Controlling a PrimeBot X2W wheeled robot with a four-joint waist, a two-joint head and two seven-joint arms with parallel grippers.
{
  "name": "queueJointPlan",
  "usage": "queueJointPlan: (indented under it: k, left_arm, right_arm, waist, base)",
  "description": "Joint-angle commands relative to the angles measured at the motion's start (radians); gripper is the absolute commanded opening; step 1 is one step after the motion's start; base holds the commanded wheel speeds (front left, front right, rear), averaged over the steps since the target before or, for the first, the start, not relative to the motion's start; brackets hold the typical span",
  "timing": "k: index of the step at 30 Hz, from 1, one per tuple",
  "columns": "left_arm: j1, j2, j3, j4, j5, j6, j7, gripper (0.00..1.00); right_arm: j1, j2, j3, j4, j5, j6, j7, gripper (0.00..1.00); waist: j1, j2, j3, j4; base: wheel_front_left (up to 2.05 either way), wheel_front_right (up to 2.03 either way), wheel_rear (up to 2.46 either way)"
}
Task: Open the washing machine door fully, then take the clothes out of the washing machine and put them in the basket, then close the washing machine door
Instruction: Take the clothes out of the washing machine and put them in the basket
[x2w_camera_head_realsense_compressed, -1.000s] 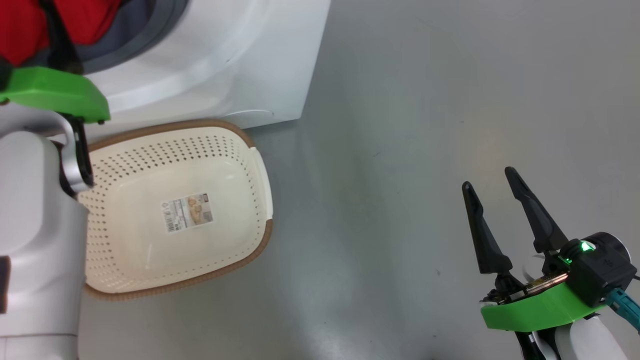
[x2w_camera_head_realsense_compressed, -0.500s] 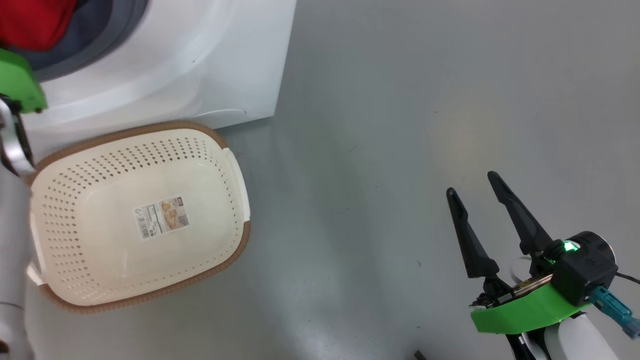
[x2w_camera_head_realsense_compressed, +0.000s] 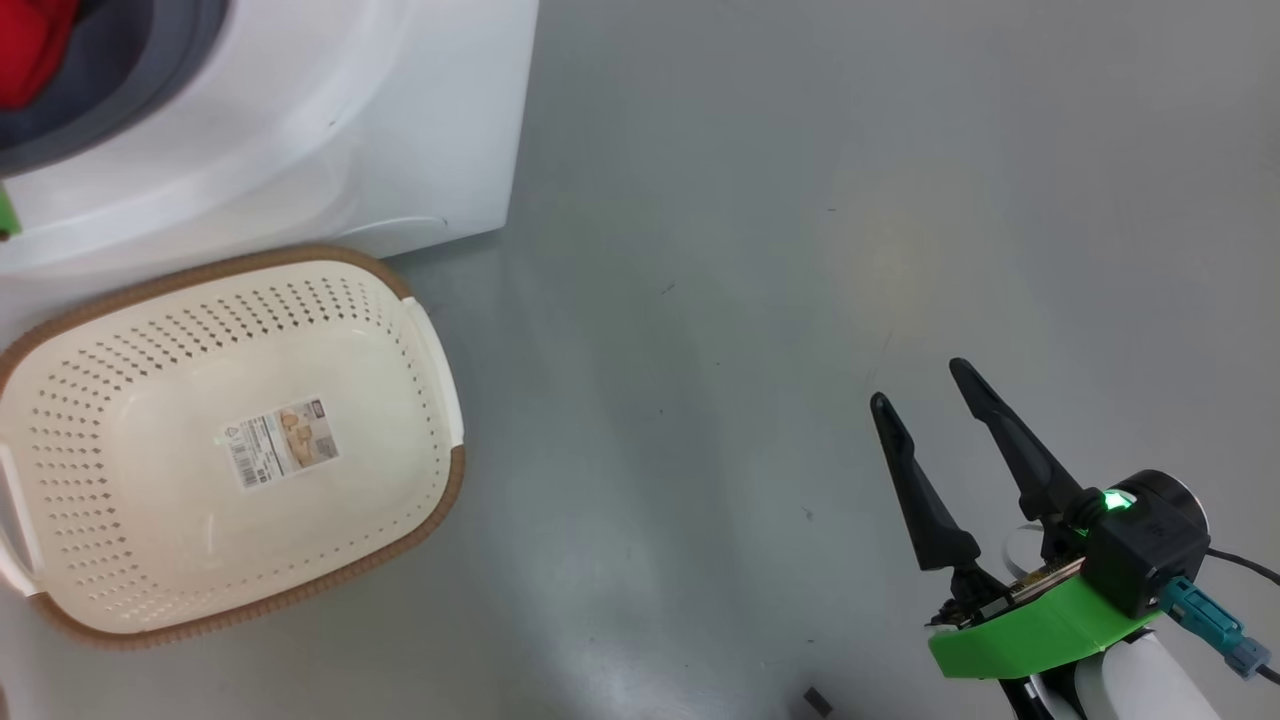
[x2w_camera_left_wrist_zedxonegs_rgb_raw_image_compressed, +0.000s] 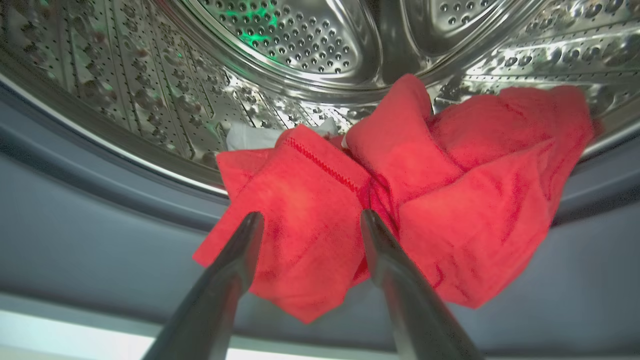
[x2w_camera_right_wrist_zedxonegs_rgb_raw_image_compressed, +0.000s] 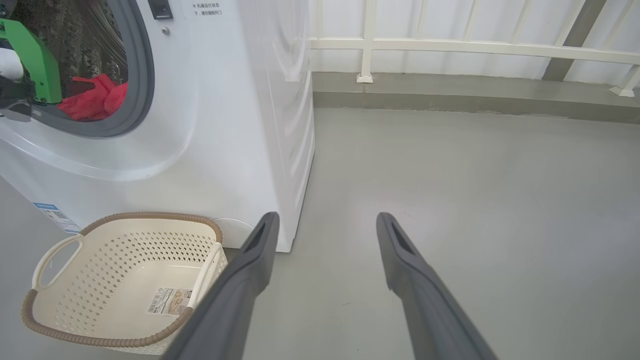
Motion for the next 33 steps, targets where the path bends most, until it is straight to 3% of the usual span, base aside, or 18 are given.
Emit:
queueJointPlan:
  k: [1,14,33]
  left_arm:
    - [-0.017,0.061,0.003,-0.009,0.015,0.003,0.005,1.0]
    - [-0.004,0.076,0.004,0.052,-0.019,-0.017,0.028,1.0]
    - [0.011,0.096,-0.031,0.078,-0.024,0.011,0.03,1.0]
  right_arm:
    - [-0.007,-0.016,0.019,-0.017,0.006,0.005,-0.006,1.0]
    - [-0.01,-0.027,0.032,-0.015,0.019,0.005,-0.006,1.0]
    - [-0.017,-0.035,0.055,-0.017,0.031,0.005,-0.006,1.0]
  waist:
    - [0.0,-0.0001,0.003,-0.003]
    - [0.0,-0.0001,0.022,-0.011]
    - [0.0,-0.0001,0.044,-0.029]
  base:
    - [0.0,0.0,0.0]
    - [0.0,0.0,0.0]
    - [0.0,0.0,0.0]
